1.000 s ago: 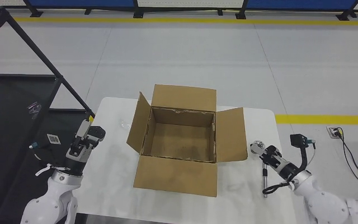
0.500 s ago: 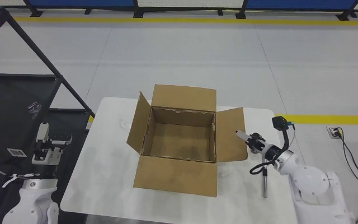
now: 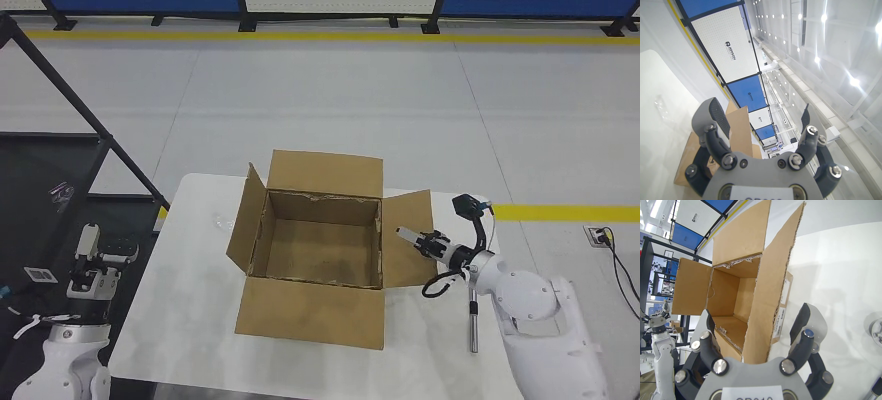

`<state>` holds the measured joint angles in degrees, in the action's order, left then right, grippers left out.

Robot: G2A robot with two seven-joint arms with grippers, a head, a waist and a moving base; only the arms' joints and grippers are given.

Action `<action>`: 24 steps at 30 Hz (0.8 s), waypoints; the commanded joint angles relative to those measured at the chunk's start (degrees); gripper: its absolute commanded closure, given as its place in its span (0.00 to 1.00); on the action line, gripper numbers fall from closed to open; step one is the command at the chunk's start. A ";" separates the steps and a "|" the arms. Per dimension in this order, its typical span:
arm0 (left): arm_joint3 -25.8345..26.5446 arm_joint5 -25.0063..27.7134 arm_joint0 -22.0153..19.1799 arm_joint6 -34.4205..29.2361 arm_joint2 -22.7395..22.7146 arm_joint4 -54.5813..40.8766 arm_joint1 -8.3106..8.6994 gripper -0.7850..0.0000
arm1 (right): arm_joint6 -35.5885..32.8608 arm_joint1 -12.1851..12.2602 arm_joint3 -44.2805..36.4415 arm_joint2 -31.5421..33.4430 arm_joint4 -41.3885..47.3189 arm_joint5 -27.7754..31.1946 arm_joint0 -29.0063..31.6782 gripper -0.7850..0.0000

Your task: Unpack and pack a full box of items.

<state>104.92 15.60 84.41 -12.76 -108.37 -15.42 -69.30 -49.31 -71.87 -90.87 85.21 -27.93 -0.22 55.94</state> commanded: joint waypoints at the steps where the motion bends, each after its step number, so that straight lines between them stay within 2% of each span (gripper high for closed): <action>1: 0.02 -0.03 0.09 -0.08 -0.07 -0.06 0.00 0.00 | 0.19 0.00 0.50 -0.71 0.04 0.09 -0.58 0.00; 8: 0.28 0.16 0.44 -0.28 -0.20 -0.25 -0.03 0.00 | 1.07 0.02 2.13 -3.36 -0.45 -0.11 -2.20 0.00; 13: 0.67 0.21 0.64 -0.36 -0.30 -0.22 -0.04 0.00 | 2.20 0.61 -0.84 -2.75 -6.07 -3.45 -0.65 0.00; 24: 0.89 -0.53 -0.17 -0.95 0.94 1.19 -0.04 0.00 | 2.72 2.90 -20.52 9.32 -19.71 -9.99 21.39 0.00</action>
<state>105.70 15.17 84.43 -13.65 -107.64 -14.46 -69.34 -46.44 -69.04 -110.45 93.99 -46.58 -9.49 75.56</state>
